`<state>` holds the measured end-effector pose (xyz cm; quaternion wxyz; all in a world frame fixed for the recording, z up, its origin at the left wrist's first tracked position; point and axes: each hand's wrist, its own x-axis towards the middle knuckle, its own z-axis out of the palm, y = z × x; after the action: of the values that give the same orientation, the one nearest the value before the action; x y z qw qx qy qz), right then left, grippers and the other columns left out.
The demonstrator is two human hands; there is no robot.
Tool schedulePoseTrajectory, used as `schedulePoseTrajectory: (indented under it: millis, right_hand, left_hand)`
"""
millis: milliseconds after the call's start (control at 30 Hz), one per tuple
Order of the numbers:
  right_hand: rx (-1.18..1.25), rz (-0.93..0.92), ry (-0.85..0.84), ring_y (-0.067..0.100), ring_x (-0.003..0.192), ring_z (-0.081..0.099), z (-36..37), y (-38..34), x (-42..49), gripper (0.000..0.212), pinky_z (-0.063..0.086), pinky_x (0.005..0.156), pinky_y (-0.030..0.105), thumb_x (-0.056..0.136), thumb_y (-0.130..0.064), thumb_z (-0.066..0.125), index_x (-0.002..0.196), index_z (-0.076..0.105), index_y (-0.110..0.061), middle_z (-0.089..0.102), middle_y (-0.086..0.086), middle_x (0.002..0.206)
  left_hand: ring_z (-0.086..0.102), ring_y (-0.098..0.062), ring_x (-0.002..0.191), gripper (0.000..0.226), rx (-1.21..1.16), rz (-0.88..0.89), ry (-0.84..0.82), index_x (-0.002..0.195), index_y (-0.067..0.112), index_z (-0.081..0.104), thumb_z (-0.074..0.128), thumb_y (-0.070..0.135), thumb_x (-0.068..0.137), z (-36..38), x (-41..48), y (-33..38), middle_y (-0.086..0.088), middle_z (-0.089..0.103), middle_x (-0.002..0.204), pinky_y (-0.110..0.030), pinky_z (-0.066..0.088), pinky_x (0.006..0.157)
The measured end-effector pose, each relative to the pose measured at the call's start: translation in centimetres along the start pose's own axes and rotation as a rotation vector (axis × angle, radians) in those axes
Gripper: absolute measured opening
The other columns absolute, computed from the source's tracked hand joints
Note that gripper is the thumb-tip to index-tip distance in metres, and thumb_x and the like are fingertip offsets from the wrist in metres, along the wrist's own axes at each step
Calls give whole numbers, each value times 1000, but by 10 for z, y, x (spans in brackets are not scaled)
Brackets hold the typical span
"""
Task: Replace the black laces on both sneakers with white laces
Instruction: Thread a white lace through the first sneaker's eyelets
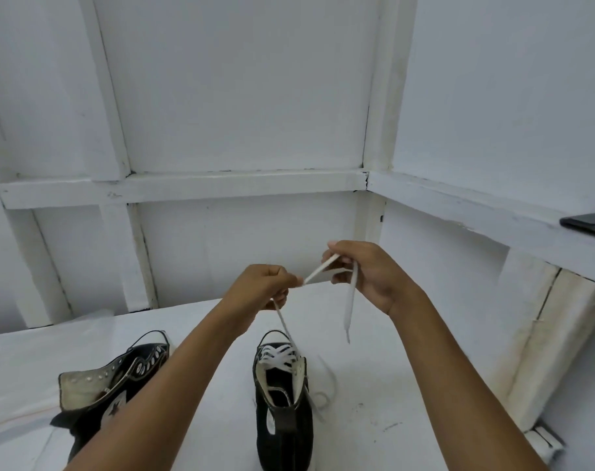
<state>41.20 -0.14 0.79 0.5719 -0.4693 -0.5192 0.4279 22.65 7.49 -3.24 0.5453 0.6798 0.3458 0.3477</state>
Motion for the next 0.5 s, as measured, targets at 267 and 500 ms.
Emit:
schedulePoseTrajectory:
  millis: [267,500]
  right_hand:
    - [132,-21,-5,21,82,63,10,12,-4,37,50,75,31,95,-17,57,61,71,-14,66,14,85]
    - [126,-5,-79,21,62,52,22,28,-6,36,49,67,26,78,-25,70,56,45,-15,49,4,59]
  left_hand:
    - [36,-18,54,37,824,-136,103,50,15,39,66,18,74,-17,10,-57,-2,40,53,-26,27,54]
    - [52,-17,71,32,1054,-190,4,64,21,50,66,38,85,-21,3,-62,5,56,71,-25,36,59]
